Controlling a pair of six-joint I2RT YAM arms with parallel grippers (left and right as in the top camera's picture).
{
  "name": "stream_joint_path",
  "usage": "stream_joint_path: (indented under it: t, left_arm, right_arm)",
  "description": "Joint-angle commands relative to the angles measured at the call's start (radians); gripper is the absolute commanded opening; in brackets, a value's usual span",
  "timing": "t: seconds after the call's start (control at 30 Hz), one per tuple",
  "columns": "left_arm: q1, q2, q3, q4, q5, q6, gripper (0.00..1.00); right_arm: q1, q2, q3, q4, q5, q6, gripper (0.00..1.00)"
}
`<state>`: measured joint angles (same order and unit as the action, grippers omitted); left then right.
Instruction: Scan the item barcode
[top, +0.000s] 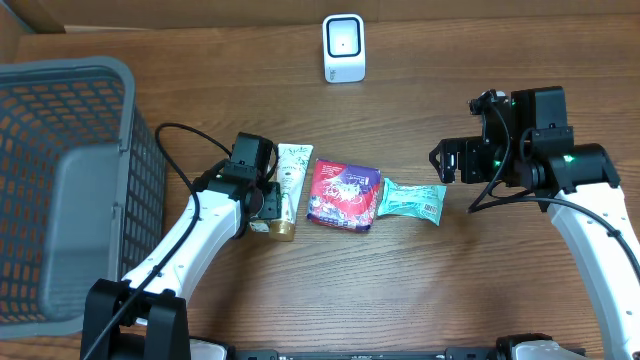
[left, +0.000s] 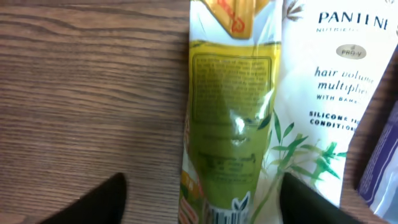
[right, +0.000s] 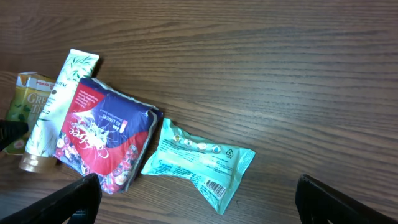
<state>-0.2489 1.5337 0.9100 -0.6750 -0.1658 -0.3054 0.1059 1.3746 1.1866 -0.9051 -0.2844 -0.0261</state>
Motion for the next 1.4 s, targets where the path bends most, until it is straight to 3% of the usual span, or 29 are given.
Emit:
stream_joint_path:
  t: [0.0,0.47,0.6,0.8,1.0,1.17,1.37]
  left_arm:
    - [0.0,-0.016,0.03,-0.017,-0.021,0.014,0.74]
    - [0.0,-0.038,0.572,-0.465,0.092,0.04,0.75]
    - [0.0,-0.097,0.648,-0.555,0.096,0.034,0.65]
    - [0.0,-0.382,0.609,-0.613,0.004,-0.043,0.61]
    - [0.0,-0.694,0.356,-0.566,0.003,-0.126,0.61]
    - [0.0,-0.917,0.134,-0.491,0.154,-0.182,0.6]
    - [0.0,-1.014,0.069,-0.514,0.233,-0.205,0.63]
  right_arm:
    - [0.005,0.002,0.019,0.005,-0.006,-0.005,1.0]
    - [0.005,0.002,0.019,0.005,-0.006,-0.005,1.0]
    - [0.005,0.002,0.019,0.005,-0.006,-0.005,1.0]
    - [0.005,0.002,0.019,0.006,-0.006,-0.005,1.0]
    - [0.005,0.002,0.019,0.024,-0.006,-0.005,1.0]
    - [0.005,0.002,0.019,0.024,-0.006,-0.005,1.0]
    - [0.005,0.002,0.019,0.026,-0.006,-0.005,1.0]
